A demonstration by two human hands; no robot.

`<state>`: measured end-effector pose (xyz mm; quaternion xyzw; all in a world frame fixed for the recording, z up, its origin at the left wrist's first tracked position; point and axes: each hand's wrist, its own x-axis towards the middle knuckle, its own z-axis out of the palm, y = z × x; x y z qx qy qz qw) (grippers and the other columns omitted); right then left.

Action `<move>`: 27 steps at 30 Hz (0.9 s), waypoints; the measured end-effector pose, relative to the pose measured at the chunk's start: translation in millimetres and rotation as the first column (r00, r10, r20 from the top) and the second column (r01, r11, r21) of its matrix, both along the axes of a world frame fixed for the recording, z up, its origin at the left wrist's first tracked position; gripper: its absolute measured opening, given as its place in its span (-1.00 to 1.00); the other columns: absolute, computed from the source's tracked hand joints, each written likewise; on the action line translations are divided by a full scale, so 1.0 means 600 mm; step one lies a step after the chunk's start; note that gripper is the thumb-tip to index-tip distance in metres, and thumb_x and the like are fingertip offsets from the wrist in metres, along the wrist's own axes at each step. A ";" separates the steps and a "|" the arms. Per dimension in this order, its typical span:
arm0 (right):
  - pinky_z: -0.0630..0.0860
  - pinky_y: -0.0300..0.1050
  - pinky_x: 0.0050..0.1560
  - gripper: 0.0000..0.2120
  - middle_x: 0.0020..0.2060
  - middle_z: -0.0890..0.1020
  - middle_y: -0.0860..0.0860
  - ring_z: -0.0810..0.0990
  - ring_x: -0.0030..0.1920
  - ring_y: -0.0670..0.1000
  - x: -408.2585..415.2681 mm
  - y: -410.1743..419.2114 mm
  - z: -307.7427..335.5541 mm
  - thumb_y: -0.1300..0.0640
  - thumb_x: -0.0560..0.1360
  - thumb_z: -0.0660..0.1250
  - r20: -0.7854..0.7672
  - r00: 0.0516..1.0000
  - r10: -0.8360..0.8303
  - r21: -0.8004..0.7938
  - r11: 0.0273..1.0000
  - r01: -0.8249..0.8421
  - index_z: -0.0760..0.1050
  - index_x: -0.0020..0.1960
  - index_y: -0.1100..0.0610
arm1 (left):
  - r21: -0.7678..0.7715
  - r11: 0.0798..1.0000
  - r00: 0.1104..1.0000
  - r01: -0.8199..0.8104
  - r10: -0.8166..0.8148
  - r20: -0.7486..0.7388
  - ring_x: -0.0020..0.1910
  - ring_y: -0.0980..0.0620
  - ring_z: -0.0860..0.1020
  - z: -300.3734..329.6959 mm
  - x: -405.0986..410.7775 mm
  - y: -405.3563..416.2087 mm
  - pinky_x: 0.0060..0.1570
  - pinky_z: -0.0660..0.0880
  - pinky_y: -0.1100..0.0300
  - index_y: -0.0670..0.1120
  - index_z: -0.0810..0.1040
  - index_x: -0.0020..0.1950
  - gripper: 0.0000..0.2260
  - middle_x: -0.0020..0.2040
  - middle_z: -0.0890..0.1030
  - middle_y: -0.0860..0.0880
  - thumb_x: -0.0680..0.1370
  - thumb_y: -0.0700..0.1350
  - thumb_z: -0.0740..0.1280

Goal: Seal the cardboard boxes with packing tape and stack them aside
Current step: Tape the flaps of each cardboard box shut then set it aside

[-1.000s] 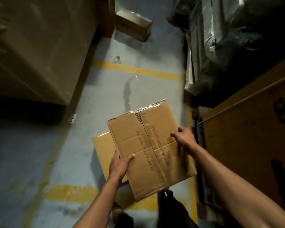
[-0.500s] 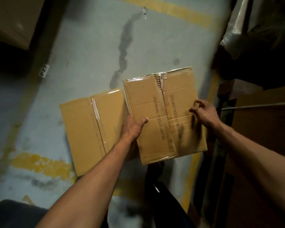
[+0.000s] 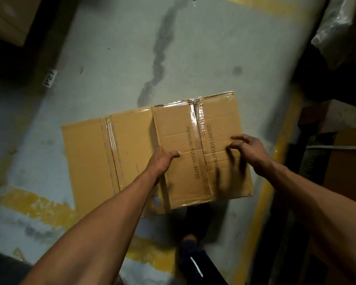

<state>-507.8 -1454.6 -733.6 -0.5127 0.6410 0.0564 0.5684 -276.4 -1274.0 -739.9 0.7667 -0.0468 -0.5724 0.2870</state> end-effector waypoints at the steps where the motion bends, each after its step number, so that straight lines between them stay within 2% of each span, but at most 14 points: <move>1: 0.51 0.02 0.30 -0.63 0.26 0.61 0.07 0.58 0.26 0.09 0.007 0.000 -0.001 0.15 0.52 0.45 0.017 1.000 0.011 0.011 1.000 -0.011 0.59 0.33 0.08 | 0.000 1.000 1.000 0.008 -0.008 -0.003 0.27 -0.04 0.55 -0.005 0.004 0.000 0.38 0.46 -0.08 0.01 0.44 0.44 -0.20 0.31 0.60 0.02 0.24 0.24 0.47; 4: 0.48 0.06 0.35 -0.61 0.30 0.57 0.08 0.53 0.31 0.11 0.012 0.003 -0.002 0.13 0.52 0.45 0.025 0.999 0.021 0.011 1.000 -0.021 0.58 0.34 0.07 | -0.019 0.998 0.998 0.060 -0.060 -0.004 0.30 -0.06 0.53 -0.005 0.007 -0.005 0.40 0.43 -0.08 0.02 0.39 0.47 -0.26 0.36 0.57 0.00 0.33 0.17 0.47; 7: 0.50 0.00 0.16 -0.60 0.26 0.54 0.05 0.50 0.28 0.11 0.008 0.016 0.030 0.12 0.57 0.41 0.002 0.996 0.084 0.050 0.995 -0.084 0.52 0.40 0.08 | -0.056 0.993 0.993 0.103 -0.100 0.057 0.29 0.00 0.55 0.025 0.000 0.002 0.39 0.46 -0.06 0.10 0.36 0.48 -0.27 0.35 0.58 0.06 0.35 0.10 0.51; 10: 0.46 -0.03 0.19 -0.64 0.20 0.58 0.00 0.57 0.17 0.01 0.030 0.060 0.081 0.14 0.60 0.38 0.015 0.983 0.182 0.061 0.981 -0.182 0.52 0.38 0.11 | -0.053 0.996 0.996 0.076 -0.073 0.059 0.33 0.02 0.46 0.089 -0.003 0.039 0.35 0.36 0.11 0.06 0.24 0.60 -0.27 0.36 0.47 0.11 0.50 -0.06 0.50; 12: 0.45 -0.01 0.22 -0.63 0.26 0.55 -0.05 0.54 0.23 0.02 0.054 0.096 0.124 0.11 0.59 0.38 0.019 0.967 0.256 0.047 0.965 -0.256 0.51 0.39 0.07 | -0.025 0.999 0.998 0.040 -0.039 0.045 0.49 -0.07 0.37 0.133 -0.005 0.074 0.42 0.33 0.07 0.04 0.11 0.68 -0.19 0.51 0.38 0.00 0.54 -0.06 0.49; 14: 0.44 0.05 0.29 -0.61 0.30 0.53 -0.06 0.50 0.33 0.05 0.079 0.139 0.167 0.07 0.56 0.41 0.011 0.949 0.315 0.027 0.949 -0.315 0.53 0.38 0.02 | 0.017 1.000 0.999 -0.019 0.019 0.028 0.54 -0.11 0.32 0.181 -0.002 0.124 0.47 0.32 0.02 0.08 0.07 0.69 -0.14 0.62 0.29 -0.08 0.52 -0.01 0.50; 17: 0.45 0.03 0.36 -0.63 0.25 0.56 -0.08 0.49 0.34 0.01 0.130 0.211 0.246 0.02 0.51 0.47 0.050 0.907 0.418 -0.003 0.908 -0.418 0.58 0.31 -0.07 | 0.027 0.998 0.997 -0.058 0.057 0.049 0.52 -0.09 0.36 0.271 0.013 0.211 0.47 0.35 0.03 0.09 0.12 0.68 -0.08 0.61 0.31 -0.10 0.41 0.09 0.52; 19: 0.47 -0.07 0.33 -0.66 0.19 0.59 -0.09 0.53 0.31 -0.02 0.174 0.271 0.310 0.07 0.51 0.49 0.088 0.882 0.462 -0.039 0.887 -0.461 0.61 0.27 -0.05 | 0.005 0.995 0.993 -0.101 0.100 0.064 0.49 -0.07 0.40 0.343 0.029 0.277 0.46 0.37 0.03 0.10 0.15 0.67 -0.02 0.59 0.35 -0.11 0.31 0.16 0.50; 21: 0.50 -0.12 0.27 -0.69 0.14 0.63 -0.08 0.58 0.29 -0.01 0.211 0.340 0.383 0.11 0.50 0.50 0.107 0.854 0.509 -0.098 0.860 -0.501 0.63 0.24 -0.01 | -0.022 0.990 0.987 -0.142 0.143 0.076 0.50 -0.06 0.39 0.435 0.043 0.346 0.45 0.36 0.08 0.08 0.15 0.67 -0.11 0.58 0.36 -0.10 0.42 0.07 0.52; 23: 0.53 -0.09 0.28 -0.69 0.15 0.64 -0.08 0.60 0.28 0.00 0.243 0.420 0.462 0.09 0.51 0.50 0.119 0.828 0.547 -0.133 0.836 -0.533 0.62 0.24 -0.02 | -0.047 0.984 0.980 -0.171 0.175 0.100 0.52 -0.05 0.36 0.524 0.054 0.423 0.40 0.35 0.13 0.06 0.12 0.68 -0.16 0.57 0.35 -0.10 0.51 -0.04 0.50; 27: 0.53 -0.06 0.29 -0.68 0.20 0.65 -0.09 0.61 0.23 -0.04 0.302 0.603 0.628 0.00 0.51 0.50 0.131 0.747 0.652 -0.215 0.754 -0.621 0.62 0.25 -0.06 | -0.169 0.953 0.942 -0.250 0.280 0.184 0.43 0.01 0.42 0.688 0.087 0.596 0.37 0.38 0.14 0.05 0.12 0.67 -0.17 0.56 0.37 -0.12 0.51 -0.03 0.50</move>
